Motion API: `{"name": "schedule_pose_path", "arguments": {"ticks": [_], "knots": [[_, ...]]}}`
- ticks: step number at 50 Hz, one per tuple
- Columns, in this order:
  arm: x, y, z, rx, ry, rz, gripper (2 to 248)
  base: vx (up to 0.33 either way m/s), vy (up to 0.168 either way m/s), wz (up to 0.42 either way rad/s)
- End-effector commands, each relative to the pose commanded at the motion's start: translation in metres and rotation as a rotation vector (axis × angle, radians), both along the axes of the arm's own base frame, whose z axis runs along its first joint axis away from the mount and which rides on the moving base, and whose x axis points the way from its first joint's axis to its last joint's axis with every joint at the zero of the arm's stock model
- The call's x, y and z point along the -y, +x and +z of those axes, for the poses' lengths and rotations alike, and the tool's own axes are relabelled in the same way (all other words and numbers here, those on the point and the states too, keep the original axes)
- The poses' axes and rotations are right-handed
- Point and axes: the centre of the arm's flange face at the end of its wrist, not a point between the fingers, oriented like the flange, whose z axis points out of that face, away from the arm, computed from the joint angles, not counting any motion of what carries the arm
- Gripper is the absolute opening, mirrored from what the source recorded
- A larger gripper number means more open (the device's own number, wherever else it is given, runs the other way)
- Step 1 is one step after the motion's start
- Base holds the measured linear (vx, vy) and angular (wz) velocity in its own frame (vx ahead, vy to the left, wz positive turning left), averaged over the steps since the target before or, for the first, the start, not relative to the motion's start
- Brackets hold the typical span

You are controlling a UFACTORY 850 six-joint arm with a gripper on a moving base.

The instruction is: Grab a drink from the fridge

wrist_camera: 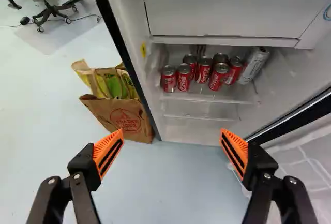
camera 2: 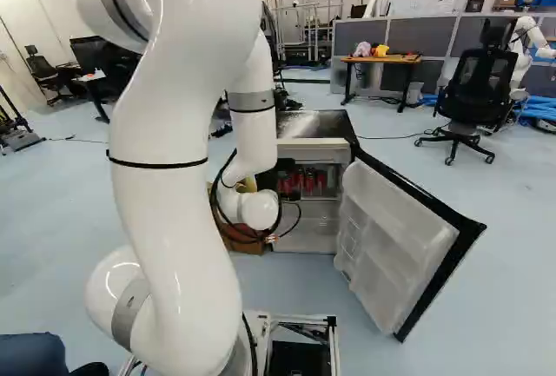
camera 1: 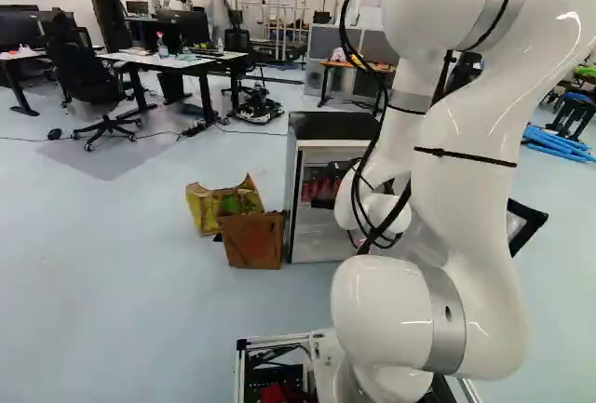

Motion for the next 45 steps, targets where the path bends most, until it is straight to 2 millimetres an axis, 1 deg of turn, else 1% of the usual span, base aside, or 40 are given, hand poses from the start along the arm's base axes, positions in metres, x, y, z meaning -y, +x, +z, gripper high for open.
{"name": "schedule_pose_path", "arguments": {"ticks": [45], "knots": [[0.032,0.035,-0.058,-0.059,0.026,-0.017,247,0.0,0.0,0.0]]}}
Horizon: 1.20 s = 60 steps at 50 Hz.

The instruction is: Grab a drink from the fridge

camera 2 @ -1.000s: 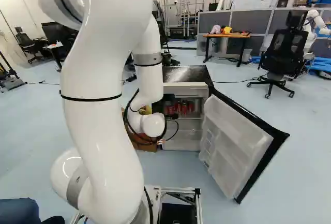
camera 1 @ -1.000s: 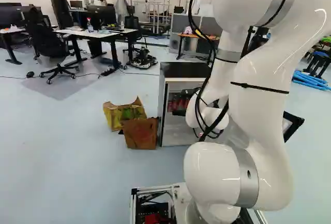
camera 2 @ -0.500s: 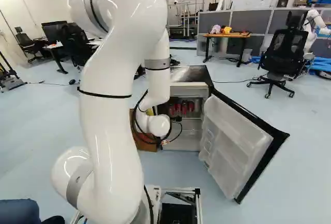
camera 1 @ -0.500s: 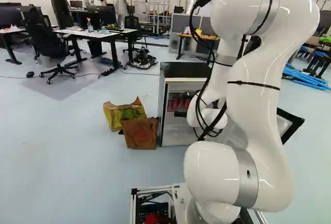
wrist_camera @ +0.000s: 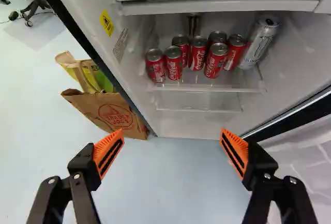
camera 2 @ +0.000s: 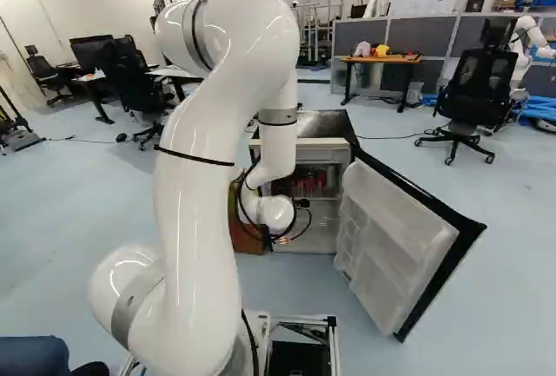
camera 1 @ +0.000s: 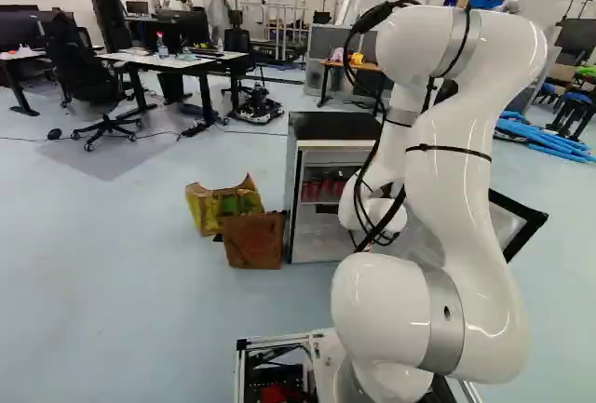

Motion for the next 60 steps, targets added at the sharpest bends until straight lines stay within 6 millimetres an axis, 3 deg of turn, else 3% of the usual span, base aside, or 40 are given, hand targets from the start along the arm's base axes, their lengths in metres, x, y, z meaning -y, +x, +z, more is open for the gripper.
{"name": "schedule_pose_path", "arguments": {"ticks": [27,60], "knots": [[0.017,0.023,-0.037,-0.012,0.013,0.006,247,0.0,0.0,0.0],[0.033,0.066,-0.078,0.113,0.025,0.009,247,0.0,0.0,0.0]]}}
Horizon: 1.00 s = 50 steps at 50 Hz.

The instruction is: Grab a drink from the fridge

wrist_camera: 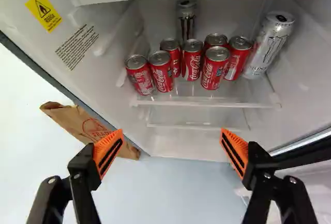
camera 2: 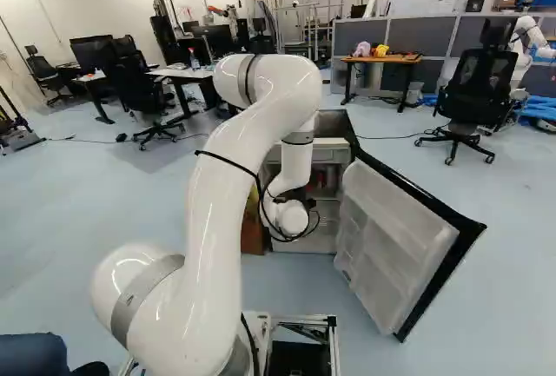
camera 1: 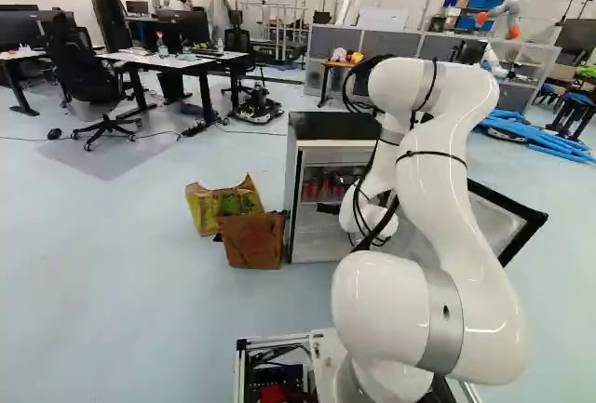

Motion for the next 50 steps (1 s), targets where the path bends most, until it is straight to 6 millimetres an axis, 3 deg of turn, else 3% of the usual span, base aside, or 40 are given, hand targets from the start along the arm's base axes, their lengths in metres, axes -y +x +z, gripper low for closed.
{"name": "schedule_pose_path", "arguments": {"ticks": [50], "knots": [[0.021,0.05,-0.062,0.21,0.012,-0.026,247,0.0,0.0,0.0]]}}
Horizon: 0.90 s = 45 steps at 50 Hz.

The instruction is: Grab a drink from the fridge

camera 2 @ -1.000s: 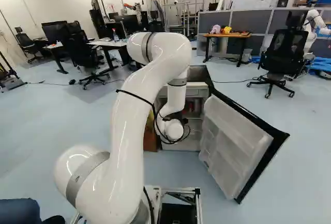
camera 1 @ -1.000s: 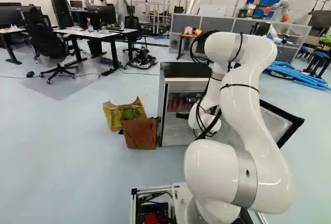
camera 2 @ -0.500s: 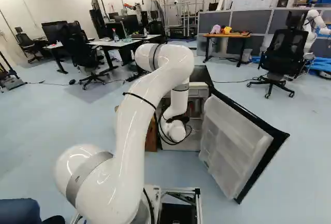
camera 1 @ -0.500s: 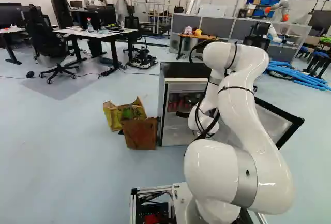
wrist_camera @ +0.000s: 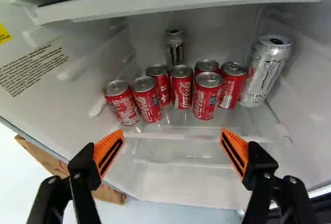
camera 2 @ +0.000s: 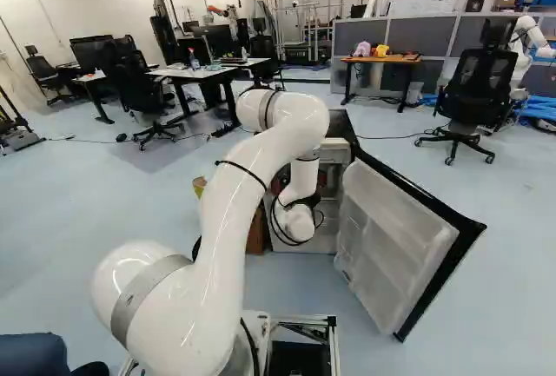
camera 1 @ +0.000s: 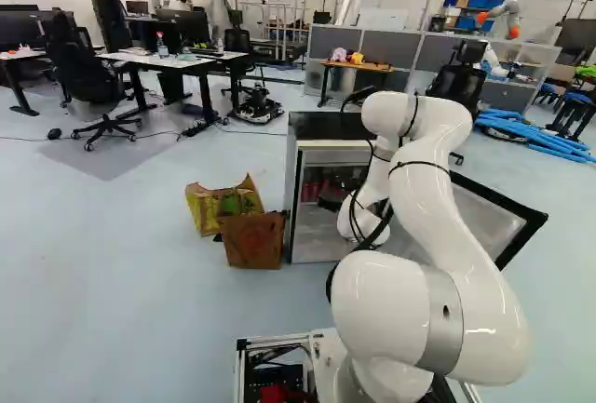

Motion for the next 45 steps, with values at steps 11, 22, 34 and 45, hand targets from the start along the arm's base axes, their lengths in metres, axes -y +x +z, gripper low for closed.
{"name": "schedule_pose_path", "arguments": {"ticks": [11,22,34,45], "knots": [[0.005,0.01,-0.015,0.037,-0.006,-0.041,247,0.0,0.0,0.0],[0.011,0.019,-0.03,0.074,-0.017,-0.098,247,0.0,0.0,0.0],[0.014,0.025,-0.04,0.094,-0.025,-0.128,247,0.0,0.0,0.0],[0.014,0.025,-0.04,0.094,-0.025,-0.128,247,0.0,0.0,0.0]]}}
